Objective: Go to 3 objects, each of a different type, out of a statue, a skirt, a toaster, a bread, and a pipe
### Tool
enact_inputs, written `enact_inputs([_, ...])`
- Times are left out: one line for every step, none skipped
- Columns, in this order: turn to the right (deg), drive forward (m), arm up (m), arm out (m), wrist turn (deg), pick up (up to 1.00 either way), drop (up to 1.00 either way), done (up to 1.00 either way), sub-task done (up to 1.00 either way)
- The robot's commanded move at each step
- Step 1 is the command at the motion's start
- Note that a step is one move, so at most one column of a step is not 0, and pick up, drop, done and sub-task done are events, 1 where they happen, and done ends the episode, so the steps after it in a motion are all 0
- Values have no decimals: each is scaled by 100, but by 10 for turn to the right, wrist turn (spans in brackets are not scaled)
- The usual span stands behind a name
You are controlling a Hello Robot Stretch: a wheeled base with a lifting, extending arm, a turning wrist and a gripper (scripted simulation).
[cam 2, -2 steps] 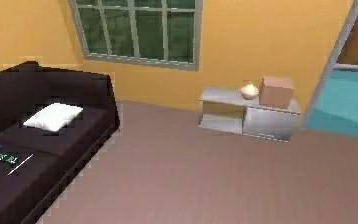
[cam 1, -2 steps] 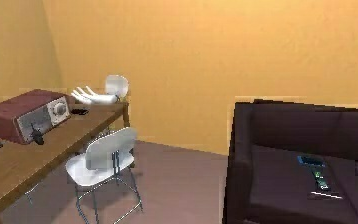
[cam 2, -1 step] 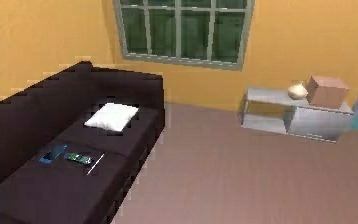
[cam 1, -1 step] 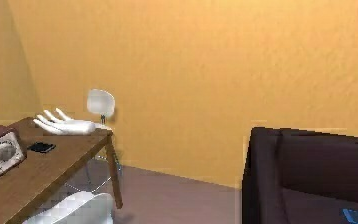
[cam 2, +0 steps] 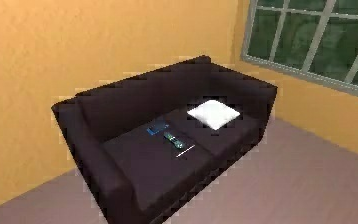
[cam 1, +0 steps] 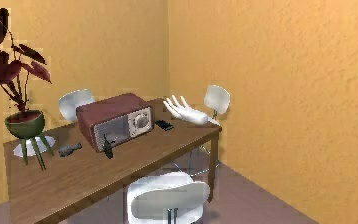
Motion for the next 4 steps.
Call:
enact_inputs([0,0,0,0,0,0,0,0,100])
enact_inputs([-450,0,0,0,0,0,0,0,0])
enact_inputs([-450,0,0,0,0,0,0,0,0])
enact_inputs([-450,0,0,0,0,0,0,0,0])
